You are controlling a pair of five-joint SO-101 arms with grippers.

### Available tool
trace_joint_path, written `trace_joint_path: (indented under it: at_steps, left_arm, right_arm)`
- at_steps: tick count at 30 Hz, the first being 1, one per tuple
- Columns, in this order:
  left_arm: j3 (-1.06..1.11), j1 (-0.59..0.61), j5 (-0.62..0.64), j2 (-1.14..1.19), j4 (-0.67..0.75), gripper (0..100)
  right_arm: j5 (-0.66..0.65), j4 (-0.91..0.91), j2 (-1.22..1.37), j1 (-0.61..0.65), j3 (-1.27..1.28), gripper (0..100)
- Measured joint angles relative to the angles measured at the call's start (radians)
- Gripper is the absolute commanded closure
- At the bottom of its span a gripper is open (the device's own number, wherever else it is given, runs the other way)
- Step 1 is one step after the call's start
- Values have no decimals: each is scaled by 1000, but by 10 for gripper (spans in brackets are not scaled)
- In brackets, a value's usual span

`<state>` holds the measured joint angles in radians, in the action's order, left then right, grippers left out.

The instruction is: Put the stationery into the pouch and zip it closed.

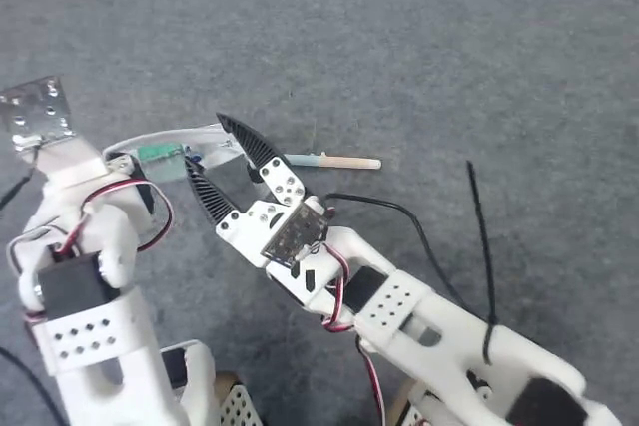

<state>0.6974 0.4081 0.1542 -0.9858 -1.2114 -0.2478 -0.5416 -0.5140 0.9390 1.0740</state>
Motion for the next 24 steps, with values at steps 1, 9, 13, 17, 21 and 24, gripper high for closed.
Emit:
trace_joint_path:
  at_steps: [1, 9, 13, 17, 21, 24]
  left_arm:
    - [0, 0, 0, 0, 0, 987]
    - [0, 2, 0, 0, 0, 987]
    - [0, 2, 0, 0, 0, 987]
    - [0, 18, 0, 0, 0, 987]
    - [0, 74, 26, 2, 28, 987]
    - [0, 86, 32, 2, 29, 987]
  right_arm:
    - [0, 29, -18, 0, 0, 809]
    - [0, 341, -137, -43, -77, 808]
    - [0, 534, -173, -89, -149, 808]
    - [0, 680, -203, -133, -209, 810]
    - [0, 825, -209, -169, -279, 810]
    - [0, 914, -209, -196, -313, 810]
